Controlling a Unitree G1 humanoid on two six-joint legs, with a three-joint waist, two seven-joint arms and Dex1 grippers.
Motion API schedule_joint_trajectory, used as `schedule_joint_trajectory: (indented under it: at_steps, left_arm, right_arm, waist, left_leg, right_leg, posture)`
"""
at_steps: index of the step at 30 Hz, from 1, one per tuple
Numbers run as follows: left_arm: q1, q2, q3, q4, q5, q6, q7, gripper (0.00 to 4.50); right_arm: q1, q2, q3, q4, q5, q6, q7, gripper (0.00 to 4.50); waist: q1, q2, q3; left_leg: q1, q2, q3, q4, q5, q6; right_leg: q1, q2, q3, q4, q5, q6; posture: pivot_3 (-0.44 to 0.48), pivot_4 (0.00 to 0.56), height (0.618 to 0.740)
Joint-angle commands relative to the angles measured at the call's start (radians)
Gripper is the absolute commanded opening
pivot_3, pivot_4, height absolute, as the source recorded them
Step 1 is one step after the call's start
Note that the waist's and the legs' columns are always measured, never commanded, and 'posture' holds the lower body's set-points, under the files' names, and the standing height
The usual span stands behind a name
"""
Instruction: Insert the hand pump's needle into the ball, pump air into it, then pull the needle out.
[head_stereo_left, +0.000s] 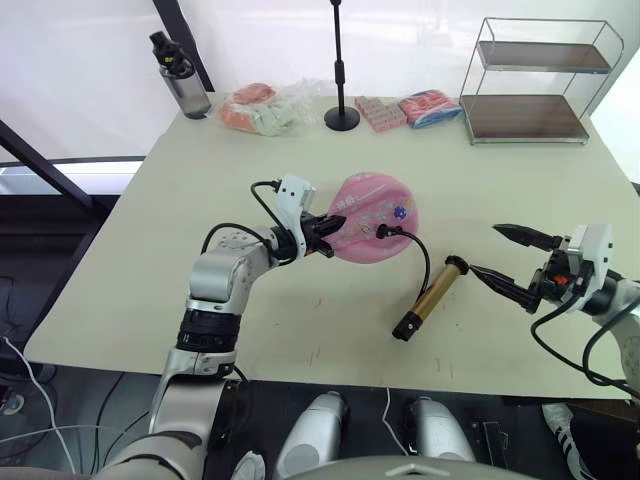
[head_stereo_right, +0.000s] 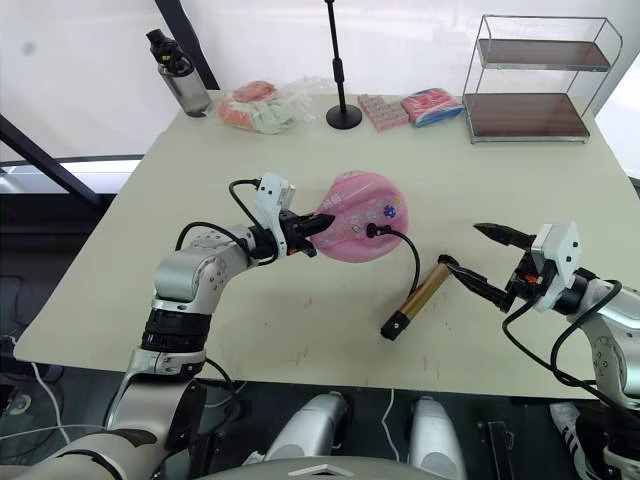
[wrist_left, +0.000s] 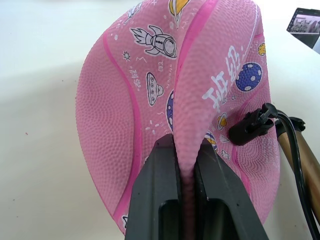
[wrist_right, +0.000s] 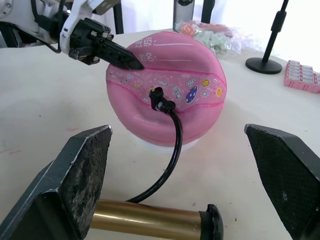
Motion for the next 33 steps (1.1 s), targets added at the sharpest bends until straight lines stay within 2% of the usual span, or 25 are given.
schedule_joint_trajectory:
  at_steps: [1, 2, 5, 7, 9, 10, 11, 12, 25, 33]
  left_arm:
    - [0.028, 0.001, -0.054, 0.012, 0.017, 0.017, -0.007, 0.0]
    - [0.03, 0.003, -0.057, 0.009, 0.018, 0.011, -0.011, 0.0]
    - [0.033, 0.006, -0.059, 0.004, 0.021, 0.002, -0.016, 1.12]
    - [0.033, 0.009, -0.06, 0.0, 0.023, -0.002, -0.016, 2.13]
    - [0.03, 0.011, -0.051, -0.006, 0.017, -0.007, -0.016, 2.79]
    - [0.027, 0.01, -0.046, -0.008, 0.015, -0.012, -0.013, 3.52]
    - [0.025, 0.009, -0.039, -0.011, 0.013, -0.018, -0.01, 3.84]
    - [0.022, 0.01, -0.035, -0.015, 0.012, -0.026, -0.011, 4.47]
    - [0.023, 0.073, -0.008, -0.172, -0.047, -0.037, -0.078, 4.47]
    - [0.013, 0.126, -0.008, -0.191, -0.055, -0.054, -0.108, 4.47]
  right_arm:
    - [-0.001, 0.003, -0.04, -0.007, 0.03, -0.051, -0.008, 4.47]
    - [0.001, 0.004, -0.037, -0.004, 0.031, -0.062, -0.008, 4.47]
    - [0.007, 0.003, -0.032, 0.001, 0.036, -0.083, -0.006, 4.5]
    - [0.009, 0.002, -0.03, 0.004, 0.038, -0.092, -0.006, 4.5]
    - [0.011, 0.001, -0.027, 0.011, 0.039, -0.106, -0.001, 4.5]
    - [0.011, 0.0, -0.026, 0.014, 0.04, -0.111, 0.001, 4.5]
    - [0.011, -0.001, -0.024, 0.015, 0.042, -0.114, 0.004, 4.5]
    - [0.011, -0.002, -0.023, 0.017, 0.045, -0.119, 0.008, 4.5]
    - [0.022, 0.0, -0.01, 0.023, 0.063, -0.14, 0.024, 4.5]
    - [0.024, -0.011, -0.012, 0.016, 0.106, -0.133, 0.072, 4.5]
  waist:
    - [0.0, 0.0, 0.0]
    - [0.0, 0.0, 0.0]
    - [0.0, 0.0, 0.0]
    - [-0.001, -0.001, 0.0]
    - [-0.002, -0.001, 0.0]
    - [-0.002, -0.001, 0.0]
    - [-0.002, -0.001, 0.0]
    - [-0.003, -0.001, 0.0]
    - [-0.026, -0.003, 0.003]
    - [-0.027, -0.004, 0.003]
  left_leg:
    - [0.0, 0.0, 0.0, 0.0, 0.0, 0.0]
    - [0.0, 0.0, 0.0, 0.0, 0.0, 0.0]
    - [0.0, 0.0, 0.0, 0.0, 0.0, 0.0]
    - [0.0, 0.0, 0.001, 0.0, 0.0, 0.0]
    - [0.0, 0.0, 0.001, 0.0, 0.0, 0.0]
    - [0.0, 0.0, 0.001, 0.0, 0.0, 0.0]
    - [0.0, 0.0, 0.001, 0.0, 0.0, 0.0]
    - [0.0, 0.0, 0.001, 0.0, 0.0, 0.0]
    - [-0.001, 0.0, 0.001, 0.001, 0.0, 0.0]
    - [-0.001, 0.0, 0.001, 0.002, 0.0, 0.0]
  right_leg:
    - [0.0, 0.0, 0.0, 0.0, 0.0, 0.0]
    - [0.0, 0.0, 0.0, 0.0, 0.0, 0.0]
    - [0.0, 0.0, 0.0, 0.0, 0.0, 0.0]
    - [0.0, 0.0, 0.001, 0.0, 0.0, 0.0]
    - [0.0, 0.0, 0.001, 0.0, 0.0, 0.0]
    - [0.0, 0.0, 0.001, 0.0, 0.0, 0.0]
    - [0.0, 0.0, 0.001, 0.0, 0.0, 0.0]
    - [0.0, 0.0, 0.001, 0.0, 0.0, 0.0]
    - [-0.001, 0.001, 0.001, 0.001, 0.0, -0.001]
    - [-0.002, 0.001, 0.002, 0.001, 0.001, -0.001]
  posture:
    - [0.0, 0.15, 0.74]
    - [0.0, 0.15, 0.74]
    - [0.0, 0.15, 0.74]
    - [0.0, 0.15, 0.74]
    - [0.0, 0.15, 0.74]
    - [0.0, 0.15, 0.74]
    - [0.0, 0.15, 0.74]
    - [0.0, 0.15, 0.74]
    - [0.0, 0.15, 0.74]
    - [0.0, 0.15, 0.74]
